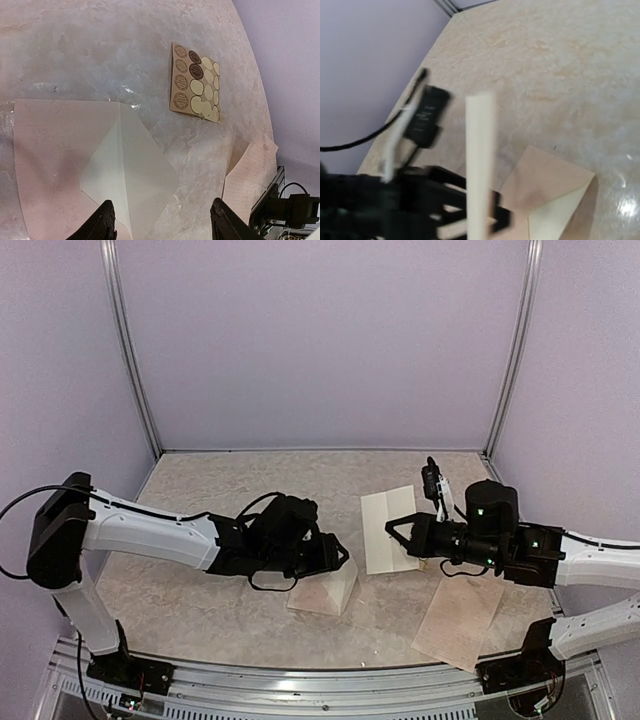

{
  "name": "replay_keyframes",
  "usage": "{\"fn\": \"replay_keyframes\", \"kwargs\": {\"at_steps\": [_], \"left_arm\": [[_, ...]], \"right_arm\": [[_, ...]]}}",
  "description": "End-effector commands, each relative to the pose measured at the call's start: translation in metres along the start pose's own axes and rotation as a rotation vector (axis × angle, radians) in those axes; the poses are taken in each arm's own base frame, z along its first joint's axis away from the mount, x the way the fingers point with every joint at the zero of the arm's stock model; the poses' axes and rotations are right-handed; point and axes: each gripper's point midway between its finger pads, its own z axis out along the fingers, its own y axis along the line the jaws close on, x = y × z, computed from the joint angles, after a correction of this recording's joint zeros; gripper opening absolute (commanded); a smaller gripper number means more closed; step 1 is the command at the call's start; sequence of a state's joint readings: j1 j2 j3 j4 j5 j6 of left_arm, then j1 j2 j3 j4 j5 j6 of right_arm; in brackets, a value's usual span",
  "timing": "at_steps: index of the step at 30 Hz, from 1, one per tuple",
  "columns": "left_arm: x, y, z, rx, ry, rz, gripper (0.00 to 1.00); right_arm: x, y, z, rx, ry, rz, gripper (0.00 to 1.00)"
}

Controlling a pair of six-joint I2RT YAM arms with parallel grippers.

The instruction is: Place the letter into the envelope and seal it

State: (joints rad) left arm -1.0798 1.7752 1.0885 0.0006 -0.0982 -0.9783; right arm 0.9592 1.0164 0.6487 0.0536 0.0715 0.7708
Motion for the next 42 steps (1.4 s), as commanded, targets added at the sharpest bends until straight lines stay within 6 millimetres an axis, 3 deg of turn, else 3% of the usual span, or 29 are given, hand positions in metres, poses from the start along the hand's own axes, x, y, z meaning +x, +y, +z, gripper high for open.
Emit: {"fn": "replay_keyframes", "kwargs": {"at_steps": [1,4,8,19,33,42], "left_arm": [[-0.011,0.026,-0.031,-0.059,-0.056,0.028,0.62],[-0.009,0.056,-0.036,-0.092,-0.034,0.014,0.62],[-0.008,0.075,-0.039,-0.089,-0.010,0.018,0.62],[-0.009,0.087,-0.023,-0.021,0.051,0.061,0.59],[0.005,0.105,-0.003,-0.033,0.112,0.053,0.57],[0.011,0.115,0.005,-0.066,0.128,0.052,0.55]], "right_arm": [[-0.001,-0.002,-0.002,0.033,0.023,0.097,0.00],[0.008,-0.003,0.010,0.036,0.067,0.143,0.00],[0.026,-0.009,0.032,0.073,0.133,0.224,0.00],[0.065,-0.029,0.083,0.199,0.227,0.365,0.00],[0.114,-0.080,0.086,0.413,0.345,0.416,0.00],[0.126,-0.095,0.087,0.456,0.375,0.412,0.00]]}}
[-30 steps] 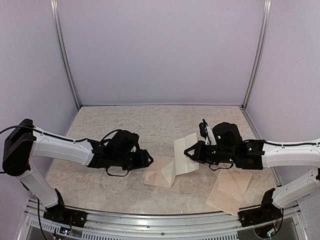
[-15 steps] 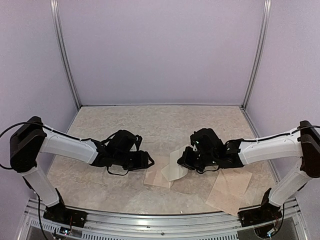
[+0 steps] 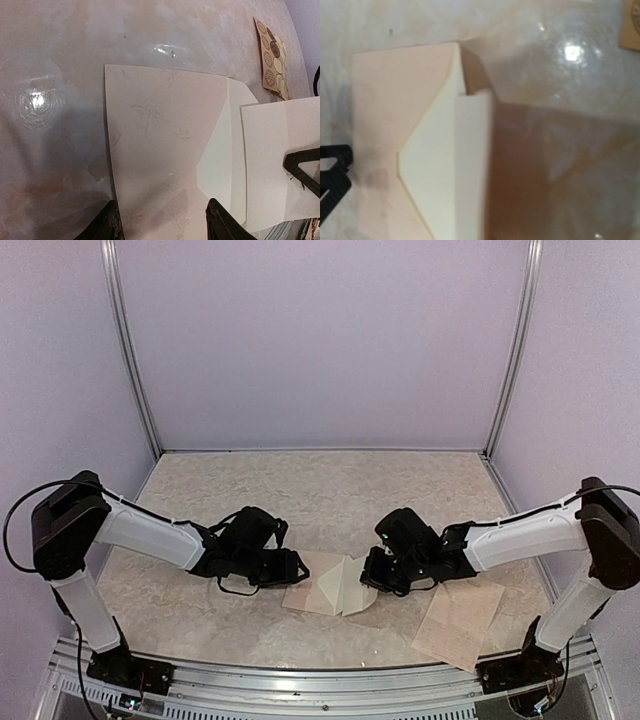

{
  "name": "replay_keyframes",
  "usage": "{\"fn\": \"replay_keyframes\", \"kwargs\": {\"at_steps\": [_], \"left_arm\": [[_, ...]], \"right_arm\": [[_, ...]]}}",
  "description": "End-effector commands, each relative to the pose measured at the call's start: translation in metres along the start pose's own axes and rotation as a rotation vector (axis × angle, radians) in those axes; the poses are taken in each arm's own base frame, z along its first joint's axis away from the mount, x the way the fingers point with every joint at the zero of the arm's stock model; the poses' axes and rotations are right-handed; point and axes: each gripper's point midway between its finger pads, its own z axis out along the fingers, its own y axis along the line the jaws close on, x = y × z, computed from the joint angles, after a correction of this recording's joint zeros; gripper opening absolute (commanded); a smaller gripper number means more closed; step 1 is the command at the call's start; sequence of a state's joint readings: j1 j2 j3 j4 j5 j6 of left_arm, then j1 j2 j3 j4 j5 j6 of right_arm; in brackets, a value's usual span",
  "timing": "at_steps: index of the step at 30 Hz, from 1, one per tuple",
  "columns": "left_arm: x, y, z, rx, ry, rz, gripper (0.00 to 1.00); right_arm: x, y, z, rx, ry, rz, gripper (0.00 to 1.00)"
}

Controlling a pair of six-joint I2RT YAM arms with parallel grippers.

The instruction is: Place the letter into the envelope and seal it

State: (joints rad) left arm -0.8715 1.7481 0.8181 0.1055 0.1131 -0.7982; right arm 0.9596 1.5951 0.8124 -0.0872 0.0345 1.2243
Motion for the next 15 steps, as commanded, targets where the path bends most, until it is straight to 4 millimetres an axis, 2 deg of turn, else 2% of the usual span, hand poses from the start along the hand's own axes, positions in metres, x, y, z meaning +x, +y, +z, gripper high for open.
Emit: {"fn": "replay_keyframes", "kwargs": {"at_steps": [1,5,11,15], "left_arm": [[-0.002,0.002,0.006,-0.002,-0.002,0.016,0.54],[0.000,0.004,0.009,-0.008,0.004,0.017,0.52],[0.004,0.008,0.012,-0.014,0.014,0.018,0.40],[0.004,0.008,0.011,-0.012,0.011,0.018,0.37]], "right_arm": [[-0.002,-0.007,0.005,0.036,0.004,0.004,0.00],[-0.003,-0.010,0.008,0.043,0.014,0.001,0.00],[-0.004,-0.011,0.013,0.042,0.018,0.004,0.00],[-0.005,-0.009,0.016,0.040,0.024,0.001,0.00]]}}
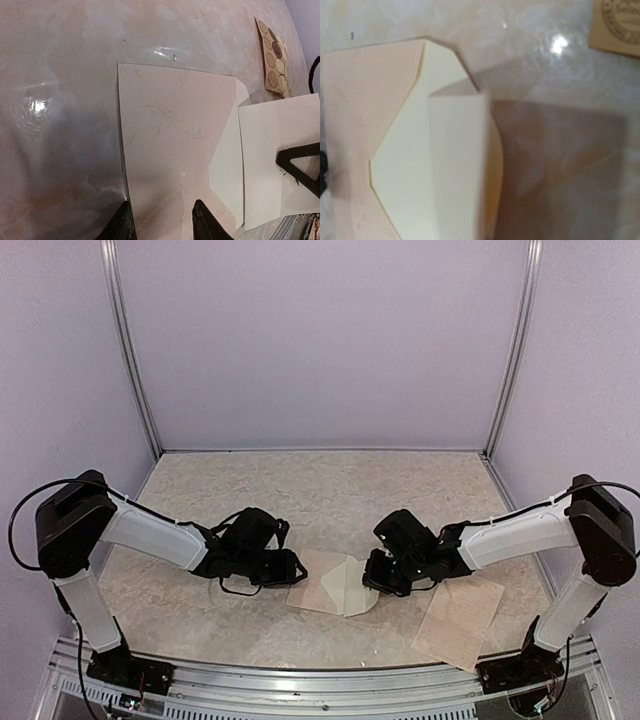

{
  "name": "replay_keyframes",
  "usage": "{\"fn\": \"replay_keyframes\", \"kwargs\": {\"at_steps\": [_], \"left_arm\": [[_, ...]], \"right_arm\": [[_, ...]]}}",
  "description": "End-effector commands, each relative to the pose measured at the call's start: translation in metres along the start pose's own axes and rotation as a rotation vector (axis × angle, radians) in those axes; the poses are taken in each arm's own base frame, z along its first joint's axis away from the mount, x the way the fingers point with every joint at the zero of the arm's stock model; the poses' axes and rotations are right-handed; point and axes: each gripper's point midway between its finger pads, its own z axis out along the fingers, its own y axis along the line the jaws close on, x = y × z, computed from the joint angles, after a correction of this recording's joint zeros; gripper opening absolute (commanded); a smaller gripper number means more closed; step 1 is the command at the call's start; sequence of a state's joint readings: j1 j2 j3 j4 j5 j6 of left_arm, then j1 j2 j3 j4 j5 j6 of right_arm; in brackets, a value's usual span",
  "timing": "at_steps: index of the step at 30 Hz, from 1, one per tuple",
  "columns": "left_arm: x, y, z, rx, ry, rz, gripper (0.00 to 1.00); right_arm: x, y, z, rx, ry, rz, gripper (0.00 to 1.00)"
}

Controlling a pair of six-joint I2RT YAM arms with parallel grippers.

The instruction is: Place the letter into the envelope and seal it

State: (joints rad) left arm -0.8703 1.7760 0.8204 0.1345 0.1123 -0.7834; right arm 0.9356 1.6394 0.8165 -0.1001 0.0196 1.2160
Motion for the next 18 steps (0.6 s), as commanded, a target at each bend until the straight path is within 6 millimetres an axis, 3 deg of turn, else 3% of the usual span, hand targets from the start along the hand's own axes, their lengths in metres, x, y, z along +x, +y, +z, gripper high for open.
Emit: {"fn": "replay_keyframes", "kwargs": {"at_steps": [1,10,18], "left_arm": [[0.004,0.007,0.005,-0.014,0.016,0.004,0.37],[0.007,0.010,0.007,-0.022,0.026,0.005,0.32],[0.010,0.017,0.010,-0.050,0.033,0.013,0.21]], "right_arm": [[-0.006,0.006,0.006,-0.007,0.002,-0.009,0.00],[-0.013,0.010,0.011,-0.014,-0.005,-0.013,0.00],[-0.019,0.012,0.015,-0.026,-0.018,-0.013,0.00]]}}
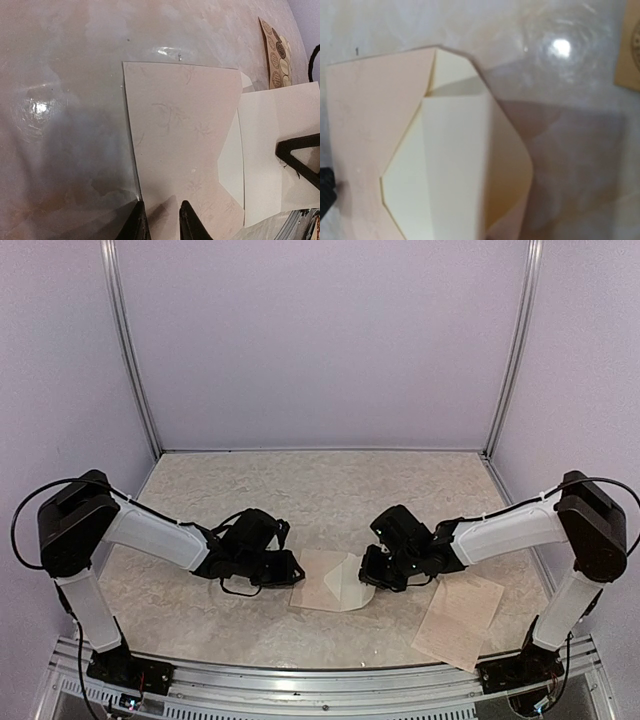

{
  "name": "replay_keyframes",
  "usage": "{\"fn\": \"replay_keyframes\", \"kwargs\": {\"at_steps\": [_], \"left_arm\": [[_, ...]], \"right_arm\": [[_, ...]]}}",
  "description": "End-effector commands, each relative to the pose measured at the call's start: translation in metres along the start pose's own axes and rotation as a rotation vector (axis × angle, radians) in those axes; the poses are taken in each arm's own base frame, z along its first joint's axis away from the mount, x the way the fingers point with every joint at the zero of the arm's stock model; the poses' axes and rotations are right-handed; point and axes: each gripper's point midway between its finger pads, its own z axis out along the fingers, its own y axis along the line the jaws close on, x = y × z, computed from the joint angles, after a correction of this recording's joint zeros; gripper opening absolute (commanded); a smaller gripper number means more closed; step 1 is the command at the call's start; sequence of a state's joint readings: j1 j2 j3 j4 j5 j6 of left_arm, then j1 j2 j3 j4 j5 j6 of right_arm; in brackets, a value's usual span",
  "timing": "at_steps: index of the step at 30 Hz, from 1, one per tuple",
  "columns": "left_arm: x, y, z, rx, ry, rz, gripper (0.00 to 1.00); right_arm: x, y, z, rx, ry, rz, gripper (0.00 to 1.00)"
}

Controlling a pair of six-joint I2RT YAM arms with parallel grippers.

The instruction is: Place the letter into the envelope and seal it

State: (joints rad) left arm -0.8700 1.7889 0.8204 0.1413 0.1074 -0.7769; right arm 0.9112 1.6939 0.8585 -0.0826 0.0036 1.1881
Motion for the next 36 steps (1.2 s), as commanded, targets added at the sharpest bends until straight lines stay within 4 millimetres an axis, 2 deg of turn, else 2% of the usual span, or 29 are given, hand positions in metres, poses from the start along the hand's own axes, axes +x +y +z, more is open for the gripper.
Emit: {"fn": "replay_keyframes", "kwargs": {"at_steps": [1,5,9,14,17,21,24,32,36], "left_arm": [[0.010,0.014,0.007,-0.045,0.033,0.008,0.20],[0.008,0.019,0.007,-0.075,0.026,0.019,0.20],[-0.004,0.018,-0.001,-0.104,-0.011,0.043,0.21],[-0.032,-0.012,-0.018,-0.036,-0.087,0.080,0.24],[-0.040,-0.028,-0.019,0.015,-0.107,0.104,0.24],[-0.032,-0.020,-0.005,-0.017,-0.066,0.105,0.22],[-0.029,-0.009,-0.003,-0.069,-0.069,0.105,0.21],[-0.048,-0.004,-0.027,-0.163,-0.161,0.132,0.30],[-0.051,-0.009,-0.029,-0.157,-0.161,0.142,0.36]], "right_arm": [[-0.010,0.006,0.005,-0.019,-0.018,-0.007,0.00],[-0.013,0.004,0.007,-0.013,-0.021,-0.006,0.00],[-0.015,0.006,0.004,-0.018,-0.026,-0.007,0.00],[-0.017,0.006,0.002,-0.020,-0.029,-0.008,0.00],[-0.016,0.005,0.001,-0.017,-0.027,-0.010,0.00],[-0.016,0.004,0.001,-0.012,-0.026,-0.008,0.00],[-0.016,0.003,0.000,-0.008,-0.024,-0.008,0.00],[-0.016,-0.003,-0.004,0.016,-0.030,-0.005,0.00],[-0.017,-0.004,-0.003,0.019,-0.030,-0.005,0.00]]}}
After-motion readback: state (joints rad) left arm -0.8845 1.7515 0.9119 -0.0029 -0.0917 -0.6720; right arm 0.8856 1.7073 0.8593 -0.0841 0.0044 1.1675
